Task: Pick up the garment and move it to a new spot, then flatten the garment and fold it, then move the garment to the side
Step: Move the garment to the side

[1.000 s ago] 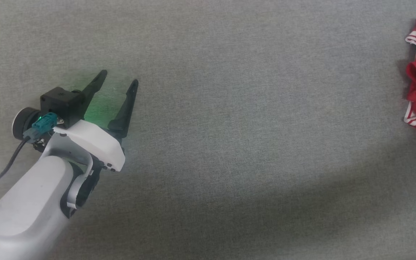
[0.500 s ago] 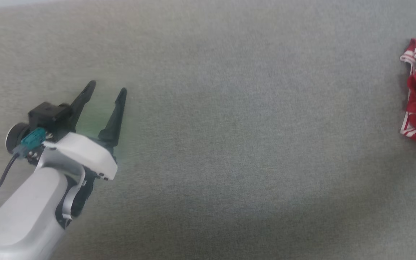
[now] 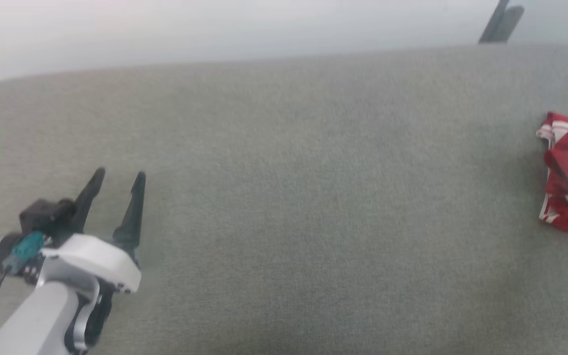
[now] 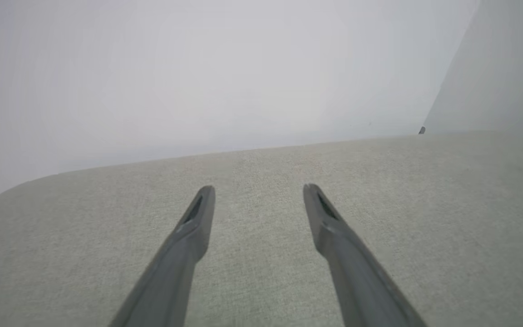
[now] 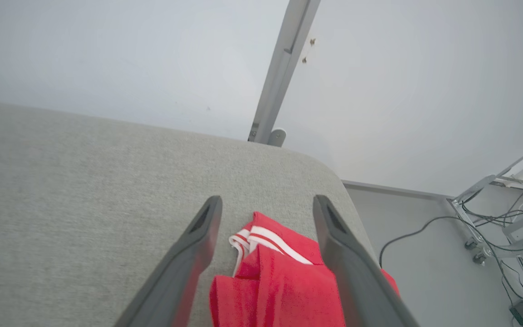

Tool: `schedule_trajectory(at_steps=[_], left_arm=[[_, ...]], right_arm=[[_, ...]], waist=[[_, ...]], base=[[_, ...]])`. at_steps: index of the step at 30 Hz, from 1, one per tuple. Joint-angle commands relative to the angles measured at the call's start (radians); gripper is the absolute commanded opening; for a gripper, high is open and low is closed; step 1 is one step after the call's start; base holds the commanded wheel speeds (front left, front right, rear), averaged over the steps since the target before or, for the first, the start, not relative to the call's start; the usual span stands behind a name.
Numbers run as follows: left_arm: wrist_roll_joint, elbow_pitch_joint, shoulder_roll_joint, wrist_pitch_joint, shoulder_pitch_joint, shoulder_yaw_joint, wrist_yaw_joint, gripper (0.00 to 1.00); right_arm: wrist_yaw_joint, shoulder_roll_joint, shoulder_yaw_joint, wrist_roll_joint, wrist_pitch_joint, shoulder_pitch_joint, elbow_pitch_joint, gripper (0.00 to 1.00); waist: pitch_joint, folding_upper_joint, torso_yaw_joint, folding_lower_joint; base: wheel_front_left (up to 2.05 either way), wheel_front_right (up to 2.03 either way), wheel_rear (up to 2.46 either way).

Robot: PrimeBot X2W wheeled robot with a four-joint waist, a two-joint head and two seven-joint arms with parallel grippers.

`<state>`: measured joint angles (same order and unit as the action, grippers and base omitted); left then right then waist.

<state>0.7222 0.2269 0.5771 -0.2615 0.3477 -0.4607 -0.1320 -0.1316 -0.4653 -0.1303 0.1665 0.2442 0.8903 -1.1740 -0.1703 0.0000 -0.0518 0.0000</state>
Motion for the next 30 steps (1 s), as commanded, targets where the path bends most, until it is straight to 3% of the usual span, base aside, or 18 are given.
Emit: schedule_trajectory(at_steps=[1,8,13,30], left_arm=[[-0.010,0.001,-0.003,-0.004,-0.025,0.010,-0.001,1.00],[-0.030,-0.017,-0.007,-0.004,-0.136,0.071,-0.011,1.00],[-0.056,-0.049,-0.009,-0.004,-0.223,0.123,0.011,1.00],[-0.173,-0.112,-0.101,-0.004,-0.412,0.315,0.068,1.00]], right_arm=[[0.002,0.008,0.002,0.009,0.011,-0.025,0.014,1.00],[0.002,0.066,0.028,0.018,0.022,-0.162,0.167,1.00],[0.002,0.101,0.075,0.002,0.022,-0.296,0.308,1.00],[0.002,0.246,0.195,-0.052,0.022,-0.684,0.703,1.00]], waist=[[0.046,0.0000,0.020,0.0000],[0.134,0.0000,0.044,0.0000],[0.180,0.0000,0.060,0.0000],[0.231,0.0000,0.089,0.0000]], base=[[0.00,0.00,0.00],[0.00,0.00,0.00],[0.00,0.00,0.00],[0.00,0.00,0.00]])
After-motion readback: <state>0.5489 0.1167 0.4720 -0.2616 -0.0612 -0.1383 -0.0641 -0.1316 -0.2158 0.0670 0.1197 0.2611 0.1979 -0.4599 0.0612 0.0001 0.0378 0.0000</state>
